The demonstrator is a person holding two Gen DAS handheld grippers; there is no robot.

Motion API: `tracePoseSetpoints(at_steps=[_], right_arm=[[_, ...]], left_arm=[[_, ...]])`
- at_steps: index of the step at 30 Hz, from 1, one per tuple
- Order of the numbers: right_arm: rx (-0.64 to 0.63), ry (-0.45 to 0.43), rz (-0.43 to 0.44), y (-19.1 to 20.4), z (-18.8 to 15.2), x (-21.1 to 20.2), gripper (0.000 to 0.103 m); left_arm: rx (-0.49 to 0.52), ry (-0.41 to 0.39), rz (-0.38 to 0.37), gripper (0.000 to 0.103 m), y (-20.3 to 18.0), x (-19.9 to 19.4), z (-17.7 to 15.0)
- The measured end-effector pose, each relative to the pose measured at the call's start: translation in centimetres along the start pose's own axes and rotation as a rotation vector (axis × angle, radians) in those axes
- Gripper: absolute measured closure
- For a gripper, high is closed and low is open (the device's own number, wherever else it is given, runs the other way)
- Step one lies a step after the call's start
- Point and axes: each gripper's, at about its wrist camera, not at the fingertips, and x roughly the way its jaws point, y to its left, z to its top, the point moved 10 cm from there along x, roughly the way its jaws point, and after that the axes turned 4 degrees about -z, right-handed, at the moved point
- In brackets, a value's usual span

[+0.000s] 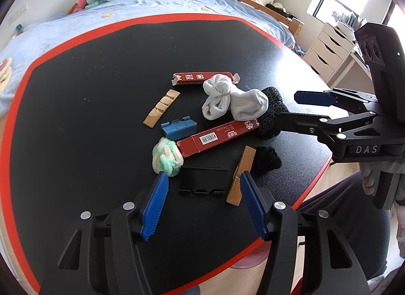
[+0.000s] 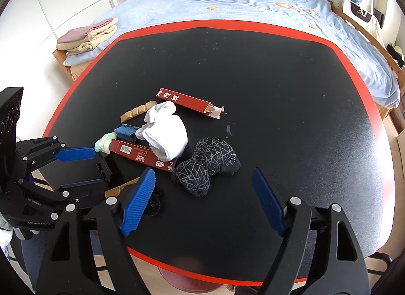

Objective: Collect trash
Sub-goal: 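Reach the right tool to the black patterned sock ball and close on it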

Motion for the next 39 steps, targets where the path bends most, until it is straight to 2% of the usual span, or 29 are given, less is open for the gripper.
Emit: tracePoseSetpoints(at_steps=[6, 9, 16, 20, 22, 26, 27, 36, 39], right_arm=[[0.019, 0.024, 0.016, 0.0, -0.4, 0.8, 0.046], [0.031, 0.028, 0.024, 0.0, -0.4, 1.1, 0.049], [0.032, 0.038, 0.047, 0.1, -0.5, 1.5, 0.057], [0.016, 0.037, 0.054, 0.5, -0.7, 1.5, 0.069], [0.011, 0.036, 0.055, 0.6, -0.7, 1.5, 0.070], [0.011, 0.031, 0.066, 0.6, -0.9, 1.3, 0.074], [0.011, 0.030, 0.067, 0.6, -0.9, 1.2, 0.075], [0.014, 0.027, 0.068, 0.4, -1.0, 1.1, 0.075], [0.015, 0.024, 0.068, 0.4, -0.9, 0.9, 0.075]], left_arm=[[0.000, 0.008, -0.007, 0.049, -0.1, 0.3, -0.2], [-0.002, 0.009, -0.010, 0.052, 0.1, 0.5, -0.1], [-0.008, 0.004, -0.005, 0.064, 0.2, 0.6, -0.1], [-0.013, 0.002, -0.001, 0.072, 0.3, 0.6, -0.1], [-0.018, 0.001, -0.001, 0.079, 0.4, 0.6, -0.1], [-0.025, -0.006, -0.003, 0.087, 0.6, 0.3, -0.2], [-0.026, -0.005, -0.004, 0.091, 0.7, 0.3, -0.2], [-0.032, -0.013, -0.018, 0.095, 0.5, 0.2, 0.1], [-0.031, -0.014, -0.024, 0.102, 0.4, -0.1, 0.1]])
